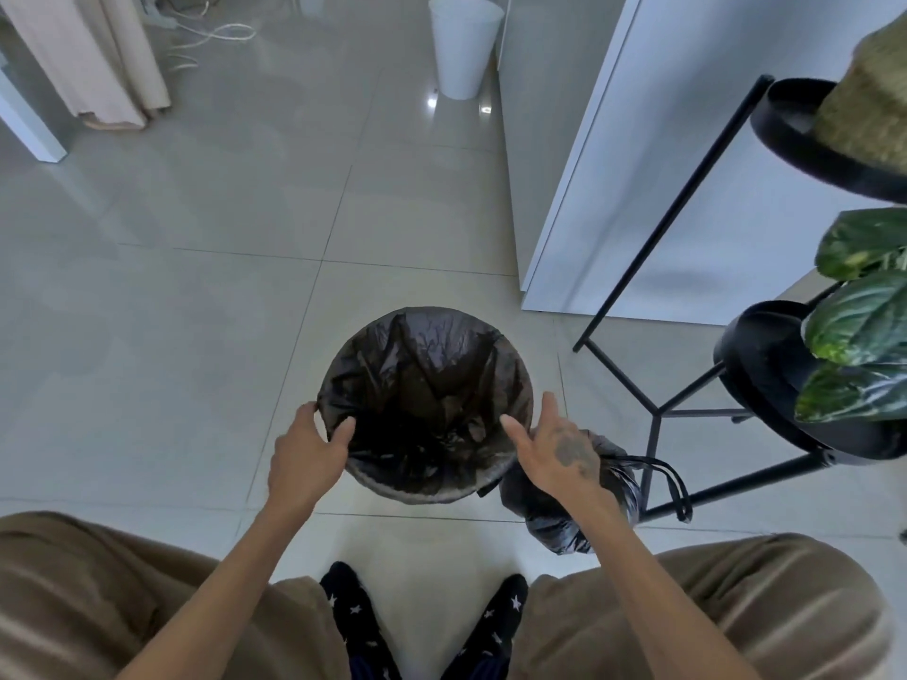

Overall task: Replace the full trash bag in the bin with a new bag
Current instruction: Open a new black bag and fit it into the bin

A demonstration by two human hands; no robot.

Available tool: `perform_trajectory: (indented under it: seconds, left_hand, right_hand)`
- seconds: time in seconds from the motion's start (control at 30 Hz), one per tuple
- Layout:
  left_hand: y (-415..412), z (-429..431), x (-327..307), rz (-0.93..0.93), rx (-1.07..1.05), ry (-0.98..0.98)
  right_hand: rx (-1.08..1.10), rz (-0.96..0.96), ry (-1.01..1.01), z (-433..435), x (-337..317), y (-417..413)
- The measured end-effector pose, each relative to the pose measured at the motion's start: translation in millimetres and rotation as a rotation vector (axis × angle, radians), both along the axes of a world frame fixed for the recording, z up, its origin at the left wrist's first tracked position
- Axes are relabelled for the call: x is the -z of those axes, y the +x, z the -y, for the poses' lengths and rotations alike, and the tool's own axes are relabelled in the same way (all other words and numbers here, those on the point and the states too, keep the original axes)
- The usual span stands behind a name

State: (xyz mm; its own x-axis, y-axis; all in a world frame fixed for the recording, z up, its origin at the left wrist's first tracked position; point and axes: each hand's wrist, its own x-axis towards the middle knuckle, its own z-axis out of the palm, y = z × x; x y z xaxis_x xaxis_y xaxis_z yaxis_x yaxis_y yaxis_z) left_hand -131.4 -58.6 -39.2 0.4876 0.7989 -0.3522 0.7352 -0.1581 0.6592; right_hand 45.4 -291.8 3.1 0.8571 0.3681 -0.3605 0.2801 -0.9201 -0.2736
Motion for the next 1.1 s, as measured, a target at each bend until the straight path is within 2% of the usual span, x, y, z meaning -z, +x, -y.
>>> perform_trajectory:
  seconds: [0.1, 0.3, 0.47, 0.73, 0.9, 1.1]
  left_hand:
    - [0.8, 19.6, -1.5, 0.118, -0.058, -0.147]
    - [6.5, 33.8, -5.5, 0.318, -0.087, -0.220]
    - [34.9, 25.7, -15.0, 0.404, -0.115, -0.286]
    - [140.3, 21.8, -35.2, 0.534, -0.056, -0.347]
    - [193.8, 23.4, -30.8, 0.544, -0.025, -0.386]
    - [225.8, 30.0, -8.3, 0.500, -0.025, -0.407]
  right_hand:
    - [0.071, -0.174, 0.044, -1.4, 15.3, -14.6]
    - [0.248, -0.247, 0.284, -20.0, 26.4, -24.5]
    - [0.272, -0.200, 0.327, -29.5, 15.9, 3.9]
    - [0.399, -0.117, 0.506, -19.2, 3.5, 95.7]
    - [0.474, -0.086, 0.588, -7.3, 8.3, 137.8]
    - [0.553, -0.066, 0.556, -0.2, 33.8, 163.4]
